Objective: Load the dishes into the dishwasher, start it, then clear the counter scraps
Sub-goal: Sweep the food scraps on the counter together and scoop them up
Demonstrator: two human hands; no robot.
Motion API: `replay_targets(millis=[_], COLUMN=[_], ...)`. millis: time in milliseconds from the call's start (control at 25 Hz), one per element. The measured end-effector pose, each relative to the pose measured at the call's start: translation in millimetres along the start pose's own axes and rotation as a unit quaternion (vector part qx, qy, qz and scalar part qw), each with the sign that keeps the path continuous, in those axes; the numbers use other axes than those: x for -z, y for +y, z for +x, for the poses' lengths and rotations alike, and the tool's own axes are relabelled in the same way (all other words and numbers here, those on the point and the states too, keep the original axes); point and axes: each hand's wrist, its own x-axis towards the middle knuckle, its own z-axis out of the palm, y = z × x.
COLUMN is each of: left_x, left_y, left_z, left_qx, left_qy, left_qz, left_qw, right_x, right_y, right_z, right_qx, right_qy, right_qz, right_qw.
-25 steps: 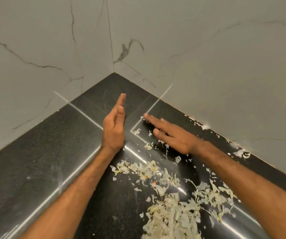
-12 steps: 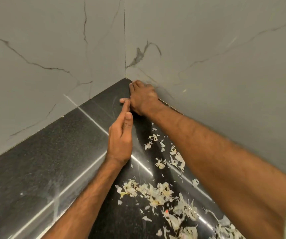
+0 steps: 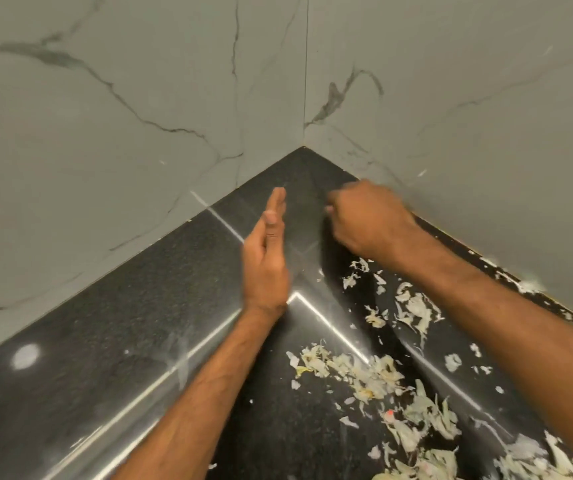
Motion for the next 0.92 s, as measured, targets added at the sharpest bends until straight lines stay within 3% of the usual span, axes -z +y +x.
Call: replay_targets(millis=[80, 160, 240, 360, 480, 560, 920], left_x=[52.0, 93.8, 100.7, 92.5, 95.7, 94.1, 95.0], left_y=[-2.4, -5.8, -13.3, -17.5, -19.1, -16.8, -19.2], left_z=[6.1, 12.8, 20.8, 23.9, 22.6, 22.8, 23.4], left_qx=[-0.044, -0.063, -0.049, -0.048, -0.053, -0.059, -0.058], left_qy=[0.069, 0.171, 0.218, 0.231, 0.23, 0.235, 0.222], left_qz=[0.048, 0.011, -0.03, 0.0, -0.017, -0.025, 0.016], left_qw=[0.996, 0.983, 0.974, 0.972, 0.972, 0.97, 0.973], right_x=[-13.1, -29.3, -43.4, -53.1, -48.2, -46.4, -54.9], right_y=[-47.4, -101.7, -133.2, -136.7, -127.2, -125.1, -119.4], right_z=[27.8, 49.0, 60.0, 62.9, 68.0, 69.8, 78.4], right_qx=[0.145, 0.228, 0.223, 0.196, 0.157, 0.149, 0.198], right_qy=[0.009, 0.022, 0.054, 0.067, 0.022, 0.03, 0.05], right_qz=[0.087, 0.063, 0.026, 0.025, 0.186, 0.228, 0.174], right_qw=[0.985, 0.971, 0.973, 0.978, 0.97, 0.962, 0.963])
